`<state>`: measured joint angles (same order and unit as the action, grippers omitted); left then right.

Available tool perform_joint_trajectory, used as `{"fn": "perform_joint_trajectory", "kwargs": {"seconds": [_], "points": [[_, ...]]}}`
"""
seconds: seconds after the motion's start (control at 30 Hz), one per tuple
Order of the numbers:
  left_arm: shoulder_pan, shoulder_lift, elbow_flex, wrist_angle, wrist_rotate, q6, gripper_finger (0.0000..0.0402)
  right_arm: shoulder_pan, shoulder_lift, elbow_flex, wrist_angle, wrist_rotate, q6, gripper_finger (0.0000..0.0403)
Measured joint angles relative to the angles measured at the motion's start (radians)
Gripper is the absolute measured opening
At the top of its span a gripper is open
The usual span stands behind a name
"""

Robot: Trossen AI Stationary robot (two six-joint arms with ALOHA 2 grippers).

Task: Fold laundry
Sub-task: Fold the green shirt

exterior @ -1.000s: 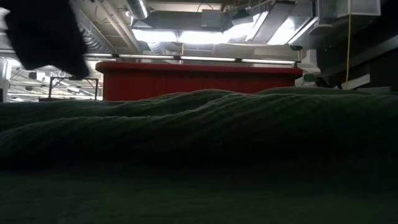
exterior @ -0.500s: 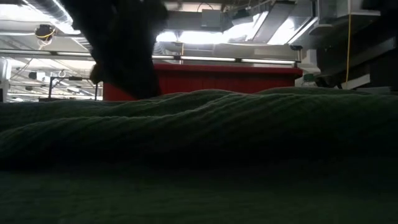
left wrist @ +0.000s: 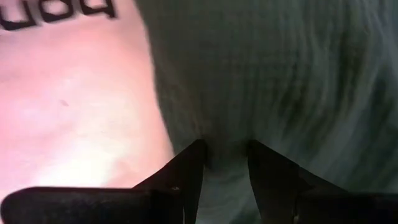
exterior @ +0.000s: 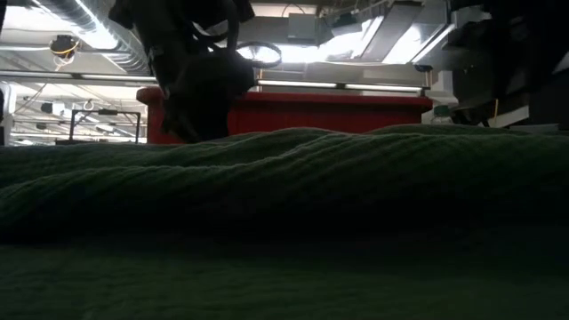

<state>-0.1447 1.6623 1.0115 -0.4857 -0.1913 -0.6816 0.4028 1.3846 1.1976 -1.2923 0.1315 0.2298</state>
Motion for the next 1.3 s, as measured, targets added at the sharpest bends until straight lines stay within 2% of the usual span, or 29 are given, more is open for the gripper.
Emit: {"fn": "perform_joint_trajectory", "kwargs": {"seconds": [0.1, 0.23, 0.4, 0.53, 0.77, 0.93, 1.07, 1.3], "points": [[0.003, 0.000, 0.000, 0.001, 0.067, 0.036, 0.0119, -0.030, 0.000, 0.000, 0.041, -0.020, -0.033, 0.0190], [-0.006, 0.001, 0.000, 0.001, 0.086, 0.038, 0.0111, -0.060, 0.000, 0.000, 0.065, -0.019, -0.062, 0.0190], [-0.029, 0.001, 0.000, 0.001, 0.083, 0.037, 0.0055, -0.114, 0.000, 0.000, 0.067, 0.049, -0.061, 0.0190], [-0.047, 0.001, 0.000, 0.001, 0.082, 0.029, 0.0008, -0.201, 0.000, 0.000, 0.072, 0.115, -0.027, 0.0190], [-0.064, 0.002, 0.000, 0.002, 0.075, 0.028, 0.0007, -0.379, 0.001, -0.043, 0.189, 0.074, 0.081, 0.0190], [-0.075, 0.002, 0.000, 0.001, 0.028, 0.000, 0.0002, -0.485, -0.014, -0.076, 0.163, -0.065, 0.057, 0.0190], [-0.075, 0.002, 0.000, 0.001, 0.021, 0.002, 0.0002, -0.558, -0.087, -0.092, 0.196, -0.072, 0.036, 0.0190], [-0.075, 0.002, 0.000, 0.001, -0.009, 0.004, 0.0002, -0.637, -0.227, -0.205, 0.392, -0.097, 0.106, 0.0190]]}}
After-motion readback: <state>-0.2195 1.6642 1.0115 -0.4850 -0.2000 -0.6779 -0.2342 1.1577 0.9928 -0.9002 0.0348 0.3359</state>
